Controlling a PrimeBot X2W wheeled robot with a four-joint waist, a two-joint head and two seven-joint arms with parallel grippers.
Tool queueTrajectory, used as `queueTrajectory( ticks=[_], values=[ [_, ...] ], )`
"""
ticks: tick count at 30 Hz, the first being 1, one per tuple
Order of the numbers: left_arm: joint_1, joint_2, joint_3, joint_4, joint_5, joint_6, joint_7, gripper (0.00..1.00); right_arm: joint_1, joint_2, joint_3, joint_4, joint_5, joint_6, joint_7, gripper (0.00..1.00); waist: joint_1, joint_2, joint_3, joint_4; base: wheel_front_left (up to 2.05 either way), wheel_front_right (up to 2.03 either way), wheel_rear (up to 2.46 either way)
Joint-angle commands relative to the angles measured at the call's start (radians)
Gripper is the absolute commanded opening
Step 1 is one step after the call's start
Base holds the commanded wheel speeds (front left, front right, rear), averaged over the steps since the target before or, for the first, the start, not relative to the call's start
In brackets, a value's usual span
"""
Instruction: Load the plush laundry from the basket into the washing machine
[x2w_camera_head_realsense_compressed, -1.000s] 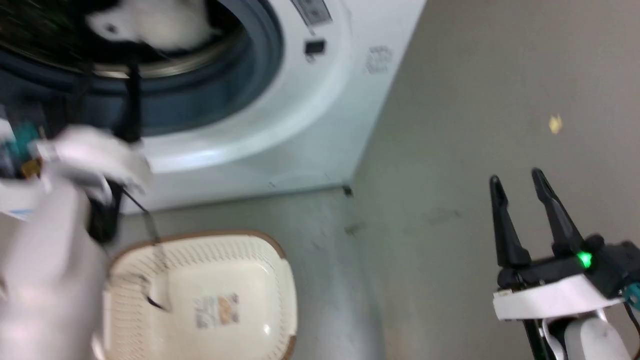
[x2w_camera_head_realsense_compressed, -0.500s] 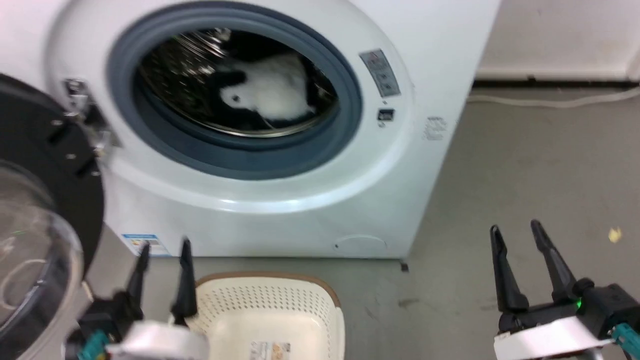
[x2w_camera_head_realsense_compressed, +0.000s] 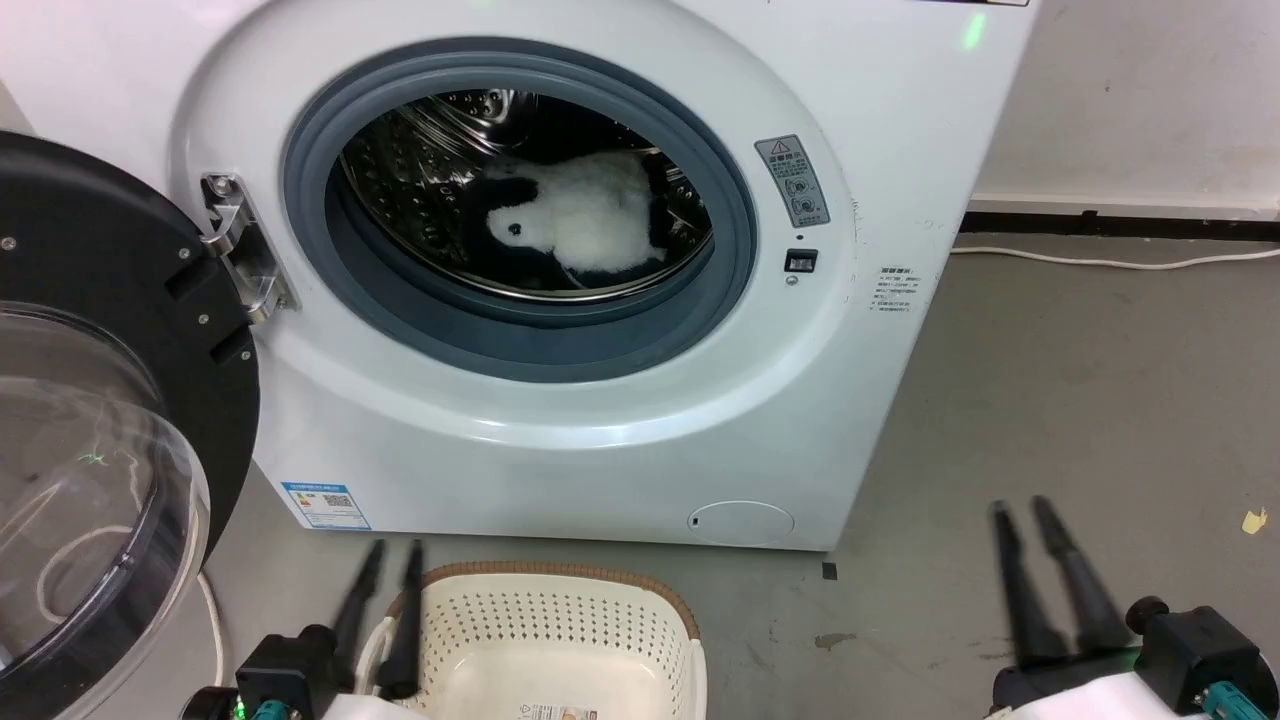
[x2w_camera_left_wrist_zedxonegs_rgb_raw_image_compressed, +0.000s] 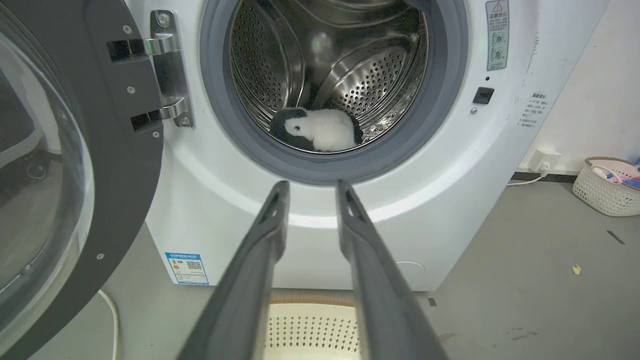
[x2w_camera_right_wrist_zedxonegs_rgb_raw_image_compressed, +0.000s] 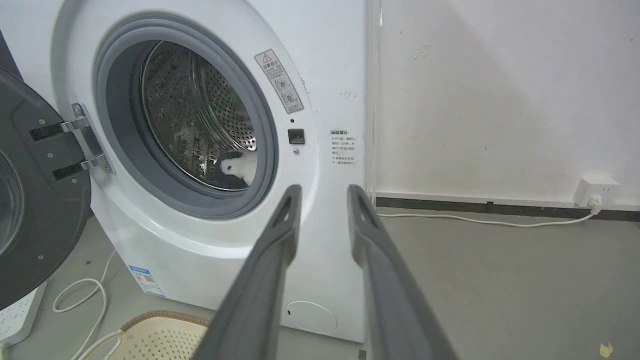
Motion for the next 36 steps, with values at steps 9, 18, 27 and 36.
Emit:
queueTrajectory(
  ticks=[9,18,27,36],
  values=[
    [-0.003,-0.003,0.002,-0.009,0.012,0.005,0.019,0.00,-0.004,0.000,-0.001,-0.001,-0.009,0.000,0.019,0.00,0.0000,0.0000,-0.002,0.000,0.00,0.00,0.00],
    [-0.007,-0.006,0.005,-0.019,0.023,0.010,0.037,0.00,-0.009,0.000,-0.002,-0.002,-0.019,0.000,0.037,0.00,0.0000,0.0000,-0.004,0.000,0.00,0.00,0.00],
    [-0.010,-0.008,0.008,-0.027,0.034,0.015,0.053,0.00,-0.013,0.000,-0.003,-0.003,-0.027,0.000,0.053,0.00,0.0000,0.0000,-0.005,0.001,0.00,0.00,0.00],
    [-0.014,-0.011,0.011,-0.038,0.047,0.021,0.074,0.00,-0.018,0.000,-0.004,-0.004,-0.038,0.000,0.074,0.00,0.0000,0.0000,-0.007,0.001,0.00,0.00,0.00]
  ],
)
